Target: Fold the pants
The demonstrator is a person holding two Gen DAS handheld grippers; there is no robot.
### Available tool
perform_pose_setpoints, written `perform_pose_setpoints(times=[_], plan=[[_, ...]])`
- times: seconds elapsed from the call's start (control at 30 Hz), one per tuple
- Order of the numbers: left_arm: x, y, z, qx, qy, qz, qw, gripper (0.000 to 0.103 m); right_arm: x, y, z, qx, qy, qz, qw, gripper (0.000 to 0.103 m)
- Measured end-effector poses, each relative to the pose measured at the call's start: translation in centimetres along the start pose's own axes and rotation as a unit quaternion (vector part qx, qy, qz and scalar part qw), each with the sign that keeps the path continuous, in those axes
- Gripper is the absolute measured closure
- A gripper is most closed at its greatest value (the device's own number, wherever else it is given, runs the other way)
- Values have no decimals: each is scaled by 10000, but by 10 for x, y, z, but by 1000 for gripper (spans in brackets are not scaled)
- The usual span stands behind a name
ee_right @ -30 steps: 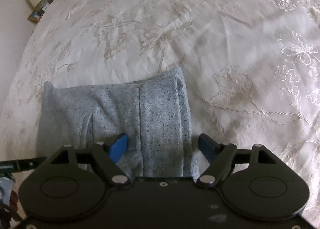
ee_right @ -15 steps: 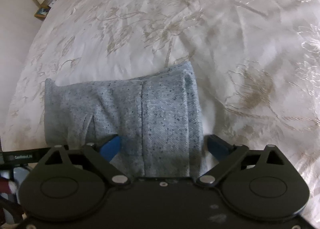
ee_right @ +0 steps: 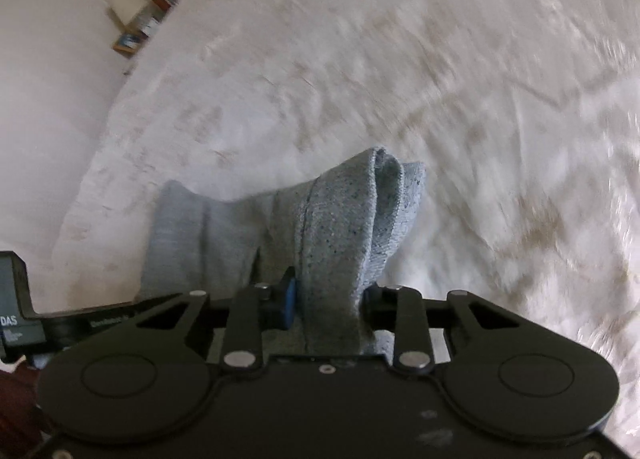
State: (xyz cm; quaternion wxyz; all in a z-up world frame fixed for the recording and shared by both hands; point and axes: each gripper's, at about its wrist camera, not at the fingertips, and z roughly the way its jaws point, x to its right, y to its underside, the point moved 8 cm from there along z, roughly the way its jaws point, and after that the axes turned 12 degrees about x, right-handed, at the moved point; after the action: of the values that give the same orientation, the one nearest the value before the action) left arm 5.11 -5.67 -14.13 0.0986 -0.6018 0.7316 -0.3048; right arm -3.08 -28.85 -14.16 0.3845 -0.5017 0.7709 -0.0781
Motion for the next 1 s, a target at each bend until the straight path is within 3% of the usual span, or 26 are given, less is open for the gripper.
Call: perform_pose_setpoints(times=[0.17, 0.3, 0.4, 0.5, 0.6, 0.67, 0.73, 0.83, 0.9, 1.0], plan=[[28, -55, -8, 527, 206, 360, 9977, 91, -18, -51, -19, 486, -132, -365, 9981, 72], [45, -104, 13, 736, 320, 335, 9962, 91, -5, -110, -15, 835, -34, -389, 9957, 72], [56, -132, 43, 751, 154, 473, 9959, 91, 10, -146, 0, 1032, 119, -474, 9935, 70], [45, -139, 72, 648, -359, 506, 9960, 91, 45, -168, 30, 968, 700, -407, 9920, 55], [33, -134, 89, 408, -560, 346, 9970, 91, 91, -178, 54, 807, 1894, -357, 9779, 57], [37, -132, 86, 428, -463, 377, 9973, 91, 104, -183, 53, 908, 2128, -290, 9724, 57], [46, -129, 82, 452, -372, 541, 9968, 91, 99, -183, 46, 1075, 1969, -335, 9739, 60], [62, -122, 82, 420, -149, 667, 9968, 91, 74, -174, 37, 1202, 1358, -761, 9805, 70], [68, -108, 86, 286, -115, 755, 9967, 91, 61, -158, 37, 1092, 1069, -883, 9843, 72], [65, -80, 97, -113, -204, 774, 9967, 91, 55, -127, 46, 730, 975, -847, 9889, 72]])
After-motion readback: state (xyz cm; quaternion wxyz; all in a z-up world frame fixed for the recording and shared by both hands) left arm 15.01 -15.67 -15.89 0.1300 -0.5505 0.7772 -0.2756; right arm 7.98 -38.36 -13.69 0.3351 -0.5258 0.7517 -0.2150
